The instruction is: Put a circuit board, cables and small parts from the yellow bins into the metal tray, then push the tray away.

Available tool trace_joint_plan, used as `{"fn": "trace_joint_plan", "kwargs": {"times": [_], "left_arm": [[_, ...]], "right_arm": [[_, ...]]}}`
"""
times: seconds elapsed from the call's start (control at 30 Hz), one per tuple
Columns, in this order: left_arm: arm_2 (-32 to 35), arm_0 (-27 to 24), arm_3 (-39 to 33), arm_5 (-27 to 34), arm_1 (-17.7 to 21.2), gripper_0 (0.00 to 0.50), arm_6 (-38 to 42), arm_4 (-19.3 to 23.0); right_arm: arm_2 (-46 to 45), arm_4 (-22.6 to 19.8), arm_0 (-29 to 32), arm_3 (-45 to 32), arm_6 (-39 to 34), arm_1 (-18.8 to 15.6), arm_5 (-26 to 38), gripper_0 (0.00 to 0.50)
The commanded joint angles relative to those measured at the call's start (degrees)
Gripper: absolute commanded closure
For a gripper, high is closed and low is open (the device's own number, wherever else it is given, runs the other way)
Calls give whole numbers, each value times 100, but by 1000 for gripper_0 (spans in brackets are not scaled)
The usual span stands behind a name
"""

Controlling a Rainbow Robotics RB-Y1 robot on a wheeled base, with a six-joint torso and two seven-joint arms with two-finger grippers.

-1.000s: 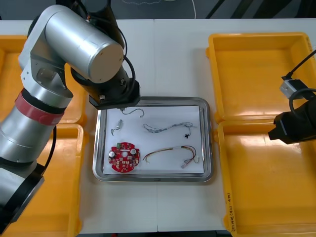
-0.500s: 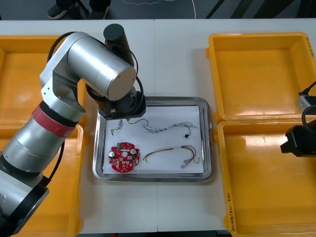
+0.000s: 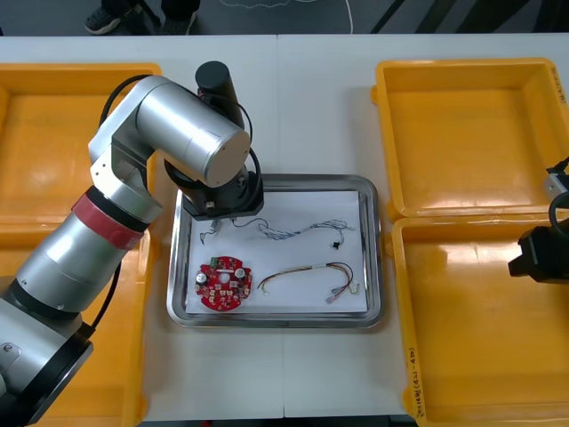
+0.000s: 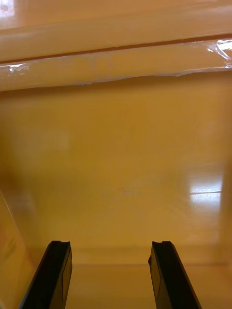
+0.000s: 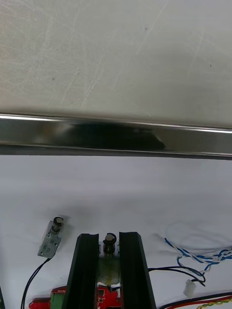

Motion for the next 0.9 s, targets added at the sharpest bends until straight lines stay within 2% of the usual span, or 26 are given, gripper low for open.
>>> {"fn": "trace_joint_plan", "kwargs": {"times": [0.03, 0.1, 0.13, 0.17, 0.2, 0.23, 0.27, 0.6, 0.9], "left_arm": [[-146, 16, -42, -58, -142, 483, -562, -46], [-146, 7, -42, -58, -142, 449, -571, -46], [-146, 16, -42, -58, -142, 394, -579, -46], [-146, 7, -42, -58, -142, 282, -588, -46], [-146, 7, -42, -58, -142, 220, -579, -37], [-146, 7, -50, -58, -142, 98, -588, -37], [-146, 16, -59, -58, -142, 8, -597, -37], [21, 16, -323, 205, -133, 0, -641, -125], [513, 7, -1509, 1190, 113, 0, -729, -125]], "right_arm": [[-239, 5, 61, -188, -130, -5, 24, 26], [-239, 5, 61, -188, -130, -5, 24, 27], [-239, -13, 61, -188, -130, -5, 24, 30], [-239, -4, 61, -188, -130, -5, 24, 30], [-239, -4, 61, -188, -130, -5, 24, 26], [-239, -4, 61, -188, -130, -5, 24, 28], [-239, -4, 61, -188, -130, -5, 24, 29], [-239, 14, 69, -188, -130, -5, 24, 30], [-230, 23, 61, -188, -130, 4, 24, 30]]}}
